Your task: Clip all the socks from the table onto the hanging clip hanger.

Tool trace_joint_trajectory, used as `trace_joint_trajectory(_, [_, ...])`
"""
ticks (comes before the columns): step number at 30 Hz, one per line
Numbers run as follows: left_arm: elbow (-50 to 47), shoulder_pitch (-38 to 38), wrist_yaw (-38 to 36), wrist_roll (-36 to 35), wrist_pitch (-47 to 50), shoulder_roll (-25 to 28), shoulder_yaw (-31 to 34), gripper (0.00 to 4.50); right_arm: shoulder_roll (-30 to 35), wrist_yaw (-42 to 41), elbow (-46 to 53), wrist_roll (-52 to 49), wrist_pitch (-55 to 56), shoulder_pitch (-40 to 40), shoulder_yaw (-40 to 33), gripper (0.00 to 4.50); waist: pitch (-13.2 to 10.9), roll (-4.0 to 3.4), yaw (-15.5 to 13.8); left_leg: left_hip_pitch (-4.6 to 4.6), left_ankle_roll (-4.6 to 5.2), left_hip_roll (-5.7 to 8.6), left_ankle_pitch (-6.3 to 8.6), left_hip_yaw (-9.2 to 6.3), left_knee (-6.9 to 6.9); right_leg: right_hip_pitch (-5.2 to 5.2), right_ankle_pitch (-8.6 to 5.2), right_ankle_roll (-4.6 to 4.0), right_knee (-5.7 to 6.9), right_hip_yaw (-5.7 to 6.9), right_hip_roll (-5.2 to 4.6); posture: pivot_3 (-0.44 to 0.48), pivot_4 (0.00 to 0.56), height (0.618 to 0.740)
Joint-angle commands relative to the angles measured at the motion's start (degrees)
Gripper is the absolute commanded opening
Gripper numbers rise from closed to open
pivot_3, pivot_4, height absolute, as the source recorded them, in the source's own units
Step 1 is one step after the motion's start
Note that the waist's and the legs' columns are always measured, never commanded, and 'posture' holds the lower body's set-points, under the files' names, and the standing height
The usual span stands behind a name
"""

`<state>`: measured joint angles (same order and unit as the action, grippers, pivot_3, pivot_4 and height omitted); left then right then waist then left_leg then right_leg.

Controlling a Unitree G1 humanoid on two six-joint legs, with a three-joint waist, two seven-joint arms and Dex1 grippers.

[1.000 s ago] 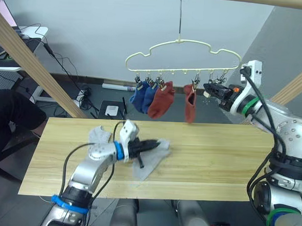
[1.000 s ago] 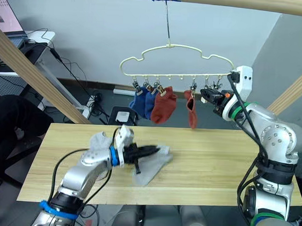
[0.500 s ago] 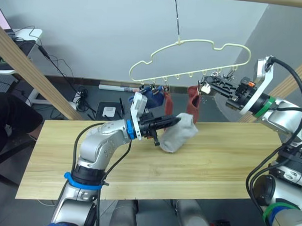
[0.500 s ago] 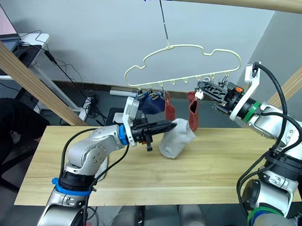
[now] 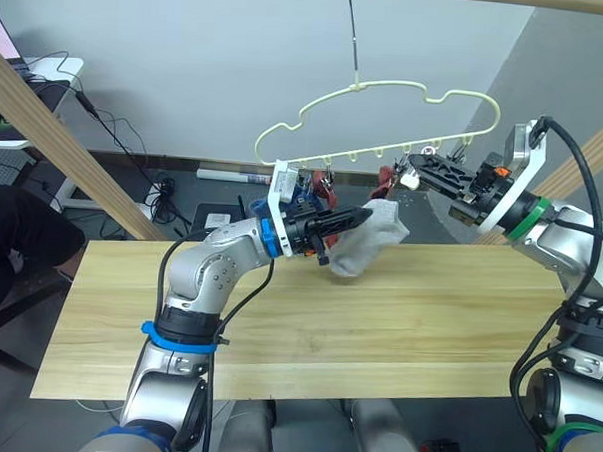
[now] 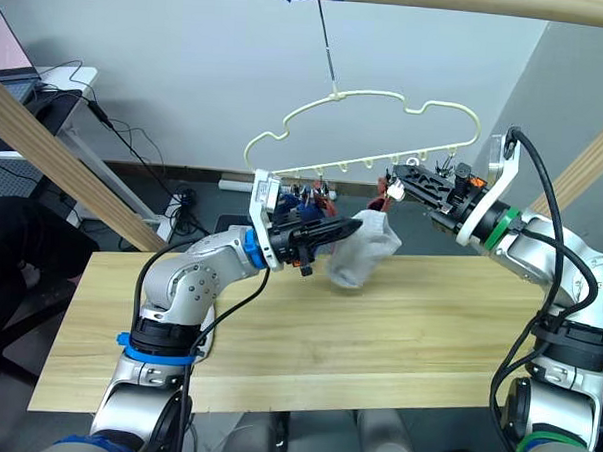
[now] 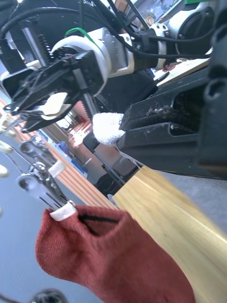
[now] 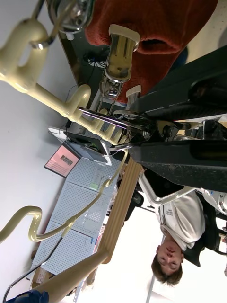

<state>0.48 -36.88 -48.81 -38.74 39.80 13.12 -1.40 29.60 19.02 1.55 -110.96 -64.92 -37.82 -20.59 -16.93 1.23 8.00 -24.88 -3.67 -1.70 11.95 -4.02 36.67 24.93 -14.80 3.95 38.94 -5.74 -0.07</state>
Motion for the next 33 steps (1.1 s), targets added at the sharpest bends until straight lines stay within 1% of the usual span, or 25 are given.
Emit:
trace_joint_trajectory(1, [-0.13, -1.93, -0.77, -0.67, -1.42, -0.77, 0.75, 0.04, 1.48, -1.32, 3.17, -2.04, 0.63, -0.06, 0.12, 0.21, 0.00, 0.00, -0.02, 0.00, 0.00, 0.00, 0.00, 0.00, 0.00, 0.00, 0.00, 0.00, 0.00, 0.00, 0.00, -0.201, 0.293, 0.740])
trace_joint_trajectory(12, [1.65, -4.01, -1.03, -0.81, -2.01, -1.57, 1.41, 0.04, 1.45, -1.68, 3.43, -2.04, 1.44, -0.02, 1.09, 0.21, 0.00, 0.00, 0.00, 0.00, 0.00, 0.00, 0.00, 0.00, -0.01, 0.01, -0.01, 0.01, -0.01, -0.01, 0.00, -0.199, 0.294, 0.740])
trace_joint_trajectory(13, [1.73, -4.04, -1.09, -0.77, -2.02, -1.60, 1.43, 0.04, 1.44, -1.66, 3.38, -2.04, 1.47, -0.03, 1.11, 0.21, 0.00, 0.00, 0.00, 0.00, 0.00, 0.00, 0.00, 0.00, -0.01, 0.01, -0.01, 0.01, -0.01, -0.01, 0.00, -0.198, 0.286, 0.740])
trace_joint_trajectory(23, [0.57, -4.06, -1.64, -2.28, -1.08, -1.58, 2.14, 0.04, 3.39, -1.41, 2.26, -2.04, 2.76, -0.15, 2.20, 0.21, 0.00, 0.00, 0.00, 0.00, 0.00, 0.00, 0.00, 0.00, -0.01, 0.01, -0.01, 0.02, -0.01, -0.01, 0.00, -0.192, 0.280, 0.740])
trace_joint_trajectory(30, [0.60, -4.28, -1.68, -2.16, -1.08, -1.94, 2.16, 0.04, 2.68, -1.70, 2.23, -2.04, 2.78, -0.43, 2.25, 0.21, 0.00, 0.00, 0.00, 0.00, 0.00, 0.00, 0.00, 0.00, -0.01, 0.01, -0.01, 0.02, -0.02, -0.01, 0.00, -0.194, 0.278, 0.740])
trace_joint_trajectory(33, [0.81, -4.51, -1.61, -2.09, -1.21, -2.34, 2.04, 0.04, 1.21, -1.68, 3.50, -2.04, 2.85, 0.04, 2.53, 0.21, 0.00, 0.00, 0.01, 0.00, 0.00, 0.00, 0.00, 0.00, -0.01, 0.01, -0.01, 0.02, -0.02, -0.01, 0.00, -0.193, 0.278, 0.740])
